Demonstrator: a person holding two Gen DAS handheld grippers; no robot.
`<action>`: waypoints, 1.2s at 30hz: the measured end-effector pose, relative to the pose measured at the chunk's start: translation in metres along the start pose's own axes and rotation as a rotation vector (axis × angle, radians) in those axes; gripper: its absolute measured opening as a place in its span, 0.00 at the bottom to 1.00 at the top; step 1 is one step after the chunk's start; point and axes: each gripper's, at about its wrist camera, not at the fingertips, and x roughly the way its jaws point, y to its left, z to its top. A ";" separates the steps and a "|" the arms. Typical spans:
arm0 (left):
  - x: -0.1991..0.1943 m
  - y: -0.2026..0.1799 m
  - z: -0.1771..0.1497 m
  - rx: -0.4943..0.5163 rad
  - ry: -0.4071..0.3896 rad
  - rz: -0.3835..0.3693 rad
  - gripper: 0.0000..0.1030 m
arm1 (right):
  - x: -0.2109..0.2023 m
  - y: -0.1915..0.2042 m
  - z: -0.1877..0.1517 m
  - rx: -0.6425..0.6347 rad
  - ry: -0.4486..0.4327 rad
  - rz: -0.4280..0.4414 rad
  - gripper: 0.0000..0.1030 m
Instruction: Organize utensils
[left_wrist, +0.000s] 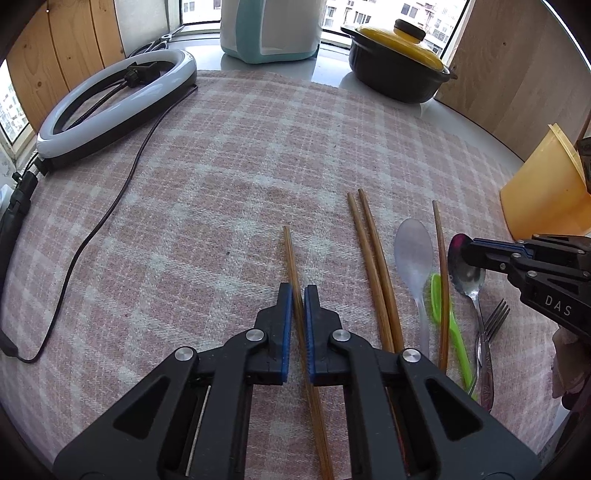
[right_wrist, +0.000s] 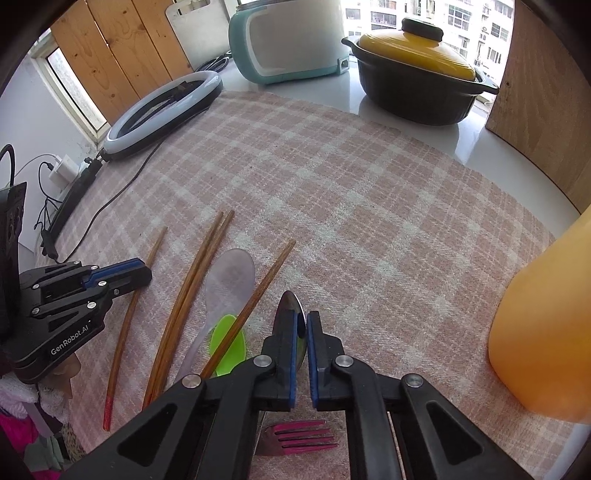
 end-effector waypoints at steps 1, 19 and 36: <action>0.000 0.000 0.000 0.000 0.000 -0.004 0.04 | 0.000 0.001 0.000 -0.006 0.000 -0.002 0.02; -0.016 0.006 -0.001 -0.017 -0.032 -0.026 0.03 | -0.007 0.010 -0.004 -0.013 -0.017 -0.012 0.00; -0.068 -0.010 0.005 0.005 -0.135 -0.101 0.03 | -0.078 0.016 -0.022 0.008 -0.212 -0.022 0.00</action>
